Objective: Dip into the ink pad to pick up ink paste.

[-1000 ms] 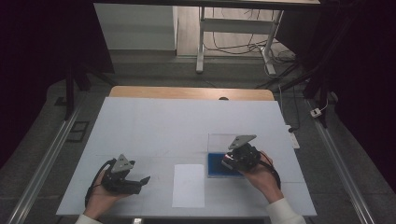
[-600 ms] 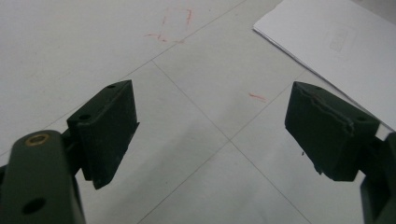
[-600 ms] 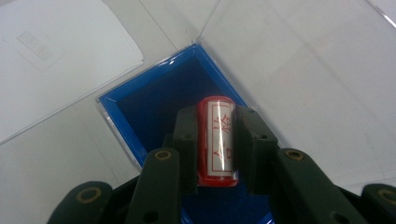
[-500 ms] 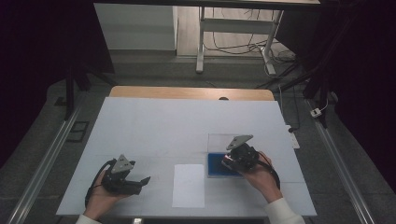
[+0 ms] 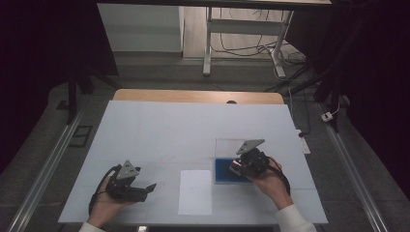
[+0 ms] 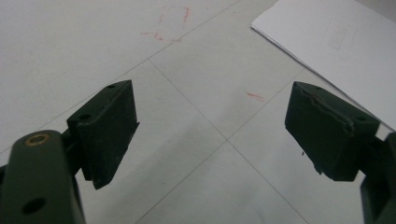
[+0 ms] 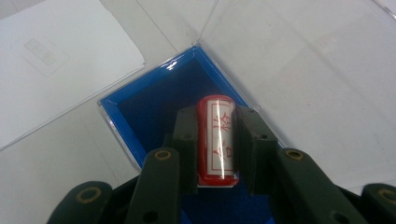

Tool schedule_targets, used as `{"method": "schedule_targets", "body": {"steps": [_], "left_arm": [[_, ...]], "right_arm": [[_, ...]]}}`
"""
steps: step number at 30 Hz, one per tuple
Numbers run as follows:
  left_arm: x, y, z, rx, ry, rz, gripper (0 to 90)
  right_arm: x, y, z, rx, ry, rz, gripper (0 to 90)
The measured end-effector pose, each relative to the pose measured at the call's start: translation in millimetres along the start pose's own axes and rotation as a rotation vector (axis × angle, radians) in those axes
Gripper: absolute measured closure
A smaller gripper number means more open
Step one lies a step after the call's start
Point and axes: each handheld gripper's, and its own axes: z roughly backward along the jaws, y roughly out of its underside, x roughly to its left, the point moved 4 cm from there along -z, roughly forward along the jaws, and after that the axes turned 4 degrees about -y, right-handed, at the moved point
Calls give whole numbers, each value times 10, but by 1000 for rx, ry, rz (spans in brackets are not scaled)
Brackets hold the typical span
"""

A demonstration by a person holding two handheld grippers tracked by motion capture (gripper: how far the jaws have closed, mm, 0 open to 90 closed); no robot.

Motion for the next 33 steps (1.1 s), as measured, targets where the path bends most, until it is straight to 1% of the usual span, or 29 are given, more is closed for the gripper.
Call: {"method": "schedule_targets", "body": {"steps": [9,16,18,19,25,26,29,30,31,32,33], "left_arm": [[-4,-1,-3,4,0,0,170],[-12,1,-4,5,3,0,170],[-8,1,-4,4,2,2,169],[-7,1,-3,4,2,1,170],[-4,4,-10,8,2,2,170],[-4,3,-10,9,2,1,169],[2,-1,0,3,0,3,170],[9,-1,5,2,1,4,169],[12,-1,7,2,0,5,170],[15,0,10,0,2,8,170],[18,0,13,-2,5,10,169]], "right_arm": [[4,14,-8,-12,1,-5,713],[8,27,-13,-26,11,4,713],[14,33,-10,-24,5,-5,713],[12,30,-13,-26,12,5,713],[11,32,-14,-29,10,4,712],[13,34,-12,-28,5,-5,712],[9,31,-7,-31,5,-1,710],[1,30,4,-43,0,3,708],[-12,32,40,-71,-17,6,707],[-12,32,40,-71,-17,6,707],[-31,40,72,-103,-35,2,707]]}}
